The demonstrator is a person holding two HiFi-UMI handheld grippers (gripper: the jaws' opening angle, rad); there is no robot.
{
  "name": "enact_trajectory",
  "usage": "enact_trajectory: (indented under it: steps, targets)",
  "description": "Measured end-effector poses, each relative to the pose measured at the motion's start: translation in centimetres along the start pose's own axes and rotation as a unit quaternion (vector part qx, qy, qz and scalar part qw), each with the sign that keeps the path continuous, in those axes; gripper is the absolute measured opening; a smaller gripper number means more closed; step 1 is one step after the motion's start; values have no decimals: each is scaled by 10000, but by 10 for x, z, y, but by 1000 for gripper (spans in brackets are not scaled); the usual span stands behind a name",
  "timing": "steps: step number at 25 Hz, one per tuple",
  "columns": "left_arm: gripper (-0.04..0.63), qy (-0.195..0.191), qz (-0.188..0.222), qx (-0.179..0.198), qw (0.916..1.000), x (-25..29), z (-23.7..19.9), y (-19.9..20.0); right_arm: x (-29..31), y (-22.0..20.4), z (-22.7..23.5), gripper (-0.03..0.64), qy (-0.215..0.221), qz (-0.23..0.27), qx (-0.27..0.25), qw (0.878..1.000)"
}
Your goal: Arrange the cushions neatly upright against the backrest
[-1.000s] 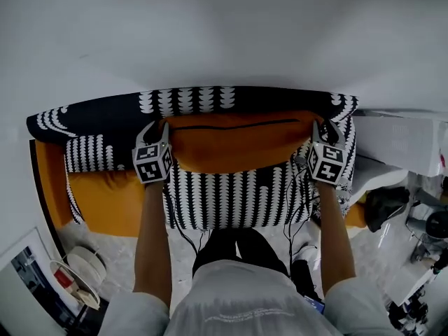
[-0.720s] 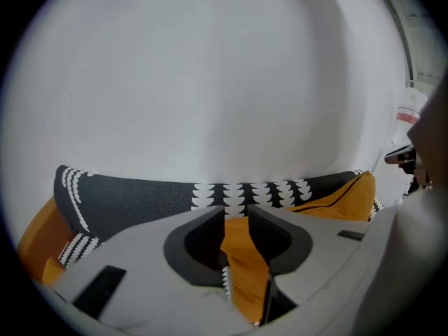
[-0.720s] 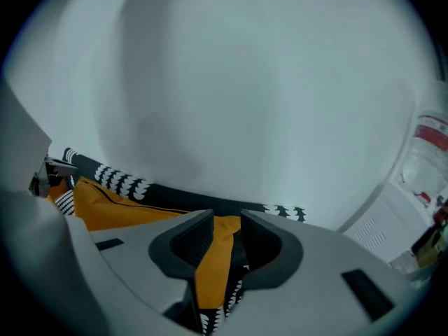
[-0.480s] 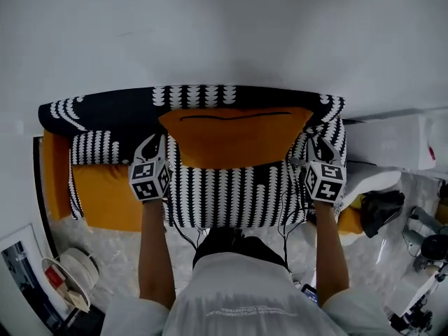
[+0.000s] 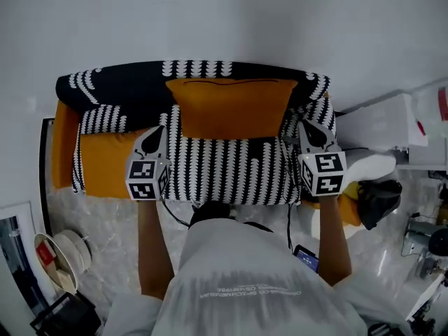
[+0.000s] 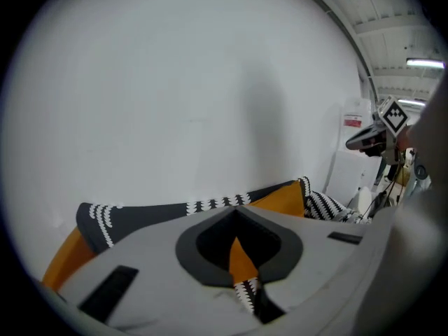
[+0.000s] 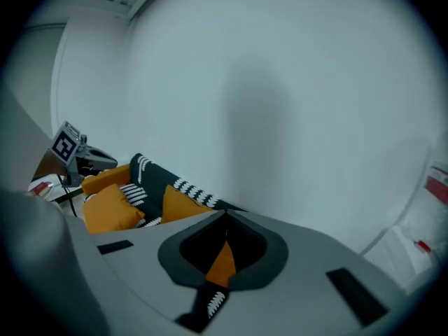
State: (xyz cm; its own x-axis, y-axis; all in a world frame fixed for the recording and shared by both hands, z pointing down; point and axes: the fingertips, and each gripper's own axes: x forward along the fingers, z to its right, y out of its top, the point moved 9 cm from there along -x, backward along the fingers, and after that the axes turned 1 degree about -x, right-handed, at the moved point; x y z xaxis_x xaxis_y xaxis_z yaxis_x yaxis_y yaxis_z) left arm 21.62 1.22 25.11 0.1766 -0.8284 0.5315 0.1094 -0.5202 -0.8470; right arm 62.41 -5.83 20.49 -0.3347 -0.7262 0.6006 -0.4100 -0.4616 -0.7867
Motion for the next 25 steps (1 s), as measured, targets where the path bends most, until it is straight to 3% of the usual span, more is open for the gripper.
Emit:
enact_trajectory:
  steps: [5,10,19,25]
  targets:
    - [-5,373,394,108,9985,-93,45,-3,-63,-2,-16,3,458,492,-393,9970]
    - [-2,1042,613,-88,9926,-197,68,-39,-99,-13,-63,3,975,778,-734,9895]
    - [-1,2245,600,-667,9703,-344,54,-111,-123,0,-185,3,2110,1058,-1491,9602]
    - [0,2710,694,-999,9549,-403,30,-145,-130,19,-269,3,2669,1165,-1916,9373]
